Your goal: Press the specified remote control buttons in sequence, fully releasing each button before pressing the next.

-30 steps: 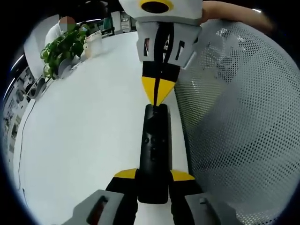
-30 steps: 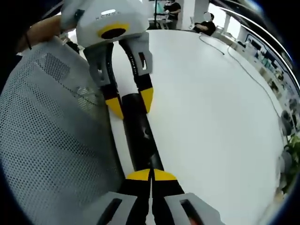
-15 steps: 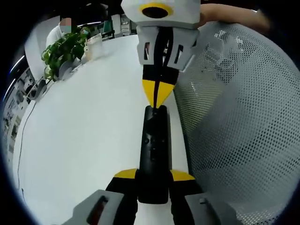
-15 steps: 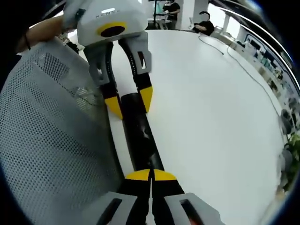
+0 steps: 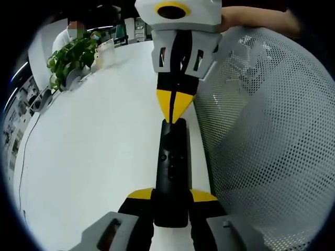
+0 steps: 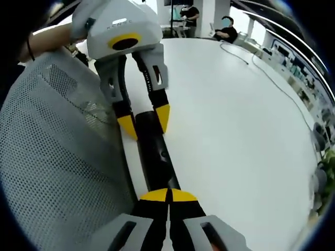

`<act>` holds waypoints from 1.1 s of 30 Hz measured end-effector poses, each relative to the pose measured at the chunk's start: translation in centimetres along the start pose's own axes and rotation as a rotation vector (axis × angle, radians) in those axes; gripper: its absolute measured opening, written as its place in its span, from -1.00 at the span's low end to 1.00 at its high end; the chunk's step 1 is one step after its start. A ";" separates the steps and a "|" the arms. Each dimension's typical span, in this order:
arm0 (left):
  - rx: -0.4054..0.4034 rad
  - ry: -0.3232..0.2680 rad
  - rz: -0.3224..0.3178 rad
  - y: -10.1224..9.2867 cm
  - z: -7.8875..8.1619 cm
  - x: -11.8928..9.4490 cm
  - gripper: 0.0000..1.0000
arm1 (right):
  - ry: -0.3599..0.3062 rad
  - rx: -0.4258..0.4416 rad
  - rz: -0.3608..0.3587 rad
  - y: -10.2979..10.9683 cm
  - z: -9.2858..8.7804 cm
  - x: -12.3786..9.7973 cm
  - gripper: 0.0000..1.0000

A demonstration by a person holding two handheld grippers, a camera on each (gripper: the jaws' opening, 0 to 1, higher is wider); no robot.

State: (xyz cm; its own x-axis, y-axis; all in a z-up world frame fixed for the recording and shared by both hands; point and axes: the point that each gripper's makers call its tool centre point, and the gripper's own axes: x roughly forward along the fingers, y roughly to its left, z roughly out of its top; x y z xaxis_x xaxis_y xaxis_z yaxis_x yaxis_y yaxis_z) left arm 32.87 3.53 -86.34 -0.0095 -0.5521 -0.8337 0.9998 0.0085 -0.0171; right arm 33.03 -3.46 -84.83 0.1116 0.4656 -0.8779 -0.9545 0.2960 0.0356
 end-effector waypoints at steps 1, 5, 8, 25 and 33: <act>0.000 -0.001 0.000 0.0 0.0 0.0 -0.51 | -0.002 -0.006 0.001 0.0 0.1 0.1 -1.00; 0.003 -0.001 -0.003 0.0 0.0 0.0 -0.51 | 0.012 -0.044 0.006 0.4 0.0 0.5 -1.00; 0.001 -0.001 -0.003 0.0 0.0 0.0 -0.51 | 0.016 -0.024 0.015 0.5 -0.1 0.4 -1.00; 0.001 -0.005 -0.004 0.0 0.0 0.0 -0.51 | -0.017 -0.092 0.015 1.0 1.1 0.7 -1.00; 0.002 -0.006 -0.007 0.0 0.1 0.0 -0.51 | 0.001 -0.119 0.006 0.7 0.7 1.0 -1.00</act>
State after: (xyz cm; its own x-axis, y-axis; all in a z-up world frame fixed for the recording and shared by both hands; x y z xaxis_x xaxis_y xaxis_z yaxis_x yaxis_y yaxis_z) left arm 32.91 3.51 -86.28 -0.0159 -0.5574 -0.8301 0.9998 0.0037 -0.0216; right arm 32.65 -2.15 -85.33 0.1055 0.4660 -0.8785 -0.9812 0.1921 -0.0159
